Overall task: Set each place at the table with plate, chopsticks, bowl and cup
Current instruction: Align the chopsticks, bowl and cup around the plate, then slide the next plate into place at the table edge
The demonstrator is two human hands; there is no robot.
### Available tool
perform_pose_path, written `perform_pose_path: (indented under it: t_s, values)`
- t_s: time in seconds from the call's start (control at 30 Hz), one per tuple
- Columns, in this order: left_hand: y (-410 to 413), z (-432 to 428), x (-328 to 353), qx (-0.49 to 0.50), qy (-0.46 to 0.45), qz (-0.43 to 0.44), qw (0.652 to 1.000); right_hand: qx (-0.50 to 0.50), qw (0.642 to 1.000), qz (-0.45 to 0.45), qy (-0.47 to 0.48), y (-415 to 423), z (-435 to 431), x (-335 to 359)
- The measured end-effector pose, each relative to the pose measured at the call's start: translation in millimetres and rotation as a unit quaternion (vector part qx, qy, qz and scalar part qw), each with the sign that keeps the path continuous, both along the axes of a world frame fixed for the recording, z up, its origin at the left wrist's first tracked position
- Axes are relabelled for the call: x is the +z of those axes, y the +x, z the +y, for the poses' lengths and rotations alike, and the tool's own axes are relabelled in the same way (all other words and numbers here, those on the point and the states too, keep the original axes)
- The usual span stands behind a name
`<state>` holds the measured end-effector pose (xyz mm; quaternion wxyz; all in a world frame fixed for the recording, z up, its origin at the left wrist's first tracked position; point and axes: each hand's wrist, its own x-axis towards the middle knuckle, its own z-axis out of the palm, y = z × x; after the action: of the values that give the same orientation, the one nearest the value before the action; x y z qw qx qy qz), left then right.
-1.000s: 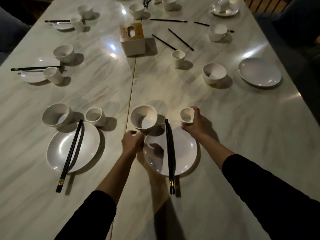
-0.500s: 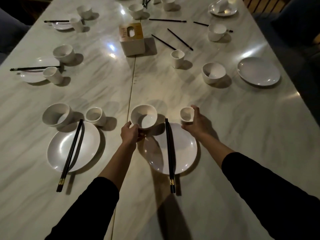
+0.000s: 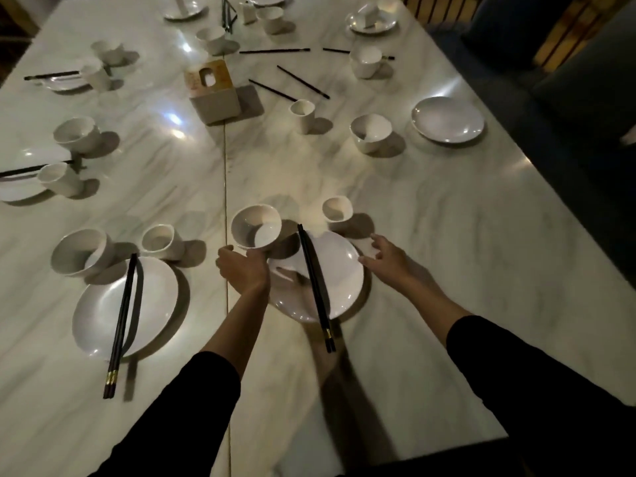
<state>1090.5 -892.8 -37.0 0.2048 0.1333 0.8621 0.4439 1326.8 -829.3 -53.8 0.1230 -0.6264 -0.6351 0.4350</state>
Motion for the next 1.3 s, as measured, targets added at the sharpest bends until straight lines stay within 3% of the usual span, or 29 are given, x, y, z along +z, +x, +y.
perform_pose_path:
  t_s: [0.17, 0.37, 0.57, 0.83, 1.07, 1.3]
  values:
    - [33.0, -18.8, -16.7, -0.117, 0.016, 0.106, 0.987, 0.040, 0.993, -0.085, 0.066, 27.1, -14.1, -9.1]
    - [82.9, -25.3, -16.4, -0.151, 0.028, 0.165, 0.974, 0.049, 0.990, -0.083, 0.100, 64.1, 4.6, -5.2]
    - [208.0, 4.9, -8.0, -0.178, 0.043, 0.210, 0.960, 0.122, 0.980, -0.090, 0.126, 165.1, 27.8, -3.3]
    - [373.4, 25.8, -17.1, -0.353, -0.028, 0.164, 0.921, 0.121, 0.975, -0.130, 0.132, 319.6, 45.6, 9.2]
    - [393.1, 79.0, 7.8, -0.423, -0.030, 0.182, 0.887, 0.072, 0.984, -0.089, 0.140, 341.3, 63.5, 24.9]
    - [403.5, 90.4, -1.6, -0.410, -0.063, 0.172, 0.893, 0.081, 0.981, -0.087, 0.153, 361.0, 79.1, 27.3]
